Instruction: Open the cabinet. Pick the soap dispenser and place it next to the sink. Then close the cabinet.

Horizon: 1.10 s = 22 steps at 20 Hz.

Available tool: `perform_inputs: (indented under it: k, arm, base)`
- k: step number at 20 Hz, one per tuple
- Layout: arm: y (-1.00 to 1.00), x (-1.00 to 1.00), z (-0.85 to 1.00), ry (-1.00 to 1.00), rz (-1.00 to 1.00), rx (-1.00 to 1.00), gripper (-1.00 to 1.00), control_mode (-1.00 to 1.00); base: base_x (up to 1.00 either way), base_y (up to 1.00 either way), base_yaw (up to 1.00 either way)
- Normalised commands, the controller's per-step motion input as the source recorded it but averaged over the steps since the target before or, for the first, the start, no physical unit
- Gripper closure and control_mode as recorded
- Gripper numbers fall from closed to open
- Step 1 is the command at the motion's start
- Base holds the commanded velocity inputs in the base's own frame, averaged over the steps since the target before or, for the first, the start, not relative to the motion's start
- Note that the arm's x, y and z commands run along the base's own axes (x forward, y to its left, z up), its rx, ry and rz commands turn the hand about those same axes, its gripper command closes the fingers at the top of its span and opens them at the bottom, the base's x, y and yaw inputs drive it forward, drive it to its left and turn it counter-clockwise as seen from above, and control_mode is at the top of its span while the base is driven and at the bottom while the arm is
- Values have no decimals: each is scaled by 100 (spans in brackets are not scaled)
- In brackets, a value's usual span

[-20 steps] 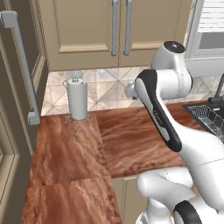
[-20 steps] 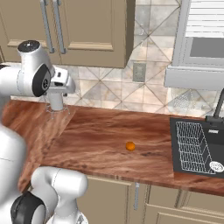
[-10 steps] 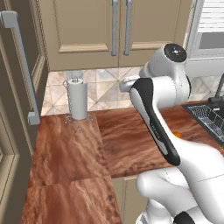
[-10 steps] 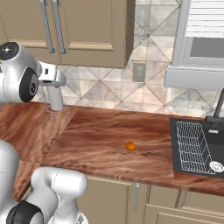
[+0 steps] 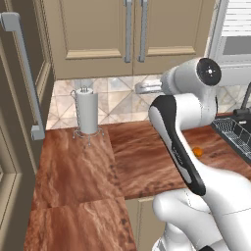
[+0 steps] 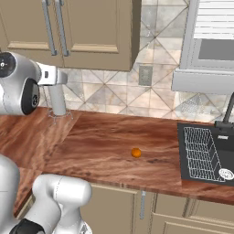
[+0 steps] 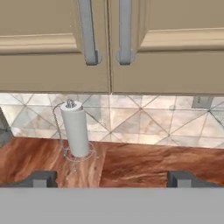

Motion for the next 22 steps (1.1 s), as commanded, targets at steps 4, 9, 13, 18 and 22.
perform_inputs:
  k: [4,9,13,18,22]
  arm:
    - [0,0,35,-15,0,9,-100,-100]
    - [0,0,34,-13,1,8,-100,-100]
    - [0,-18,28,-15,1,4,-100,-100]
    - [5,-1,2,-4,0,0,-100,-100]
    - [12,0,2,0,0,0,-100,-100]
  base:
    - [0,0,0]
    - [0,0,0]
    - [0,0,0]
    - [0,0,0]
    - [0,0,0]
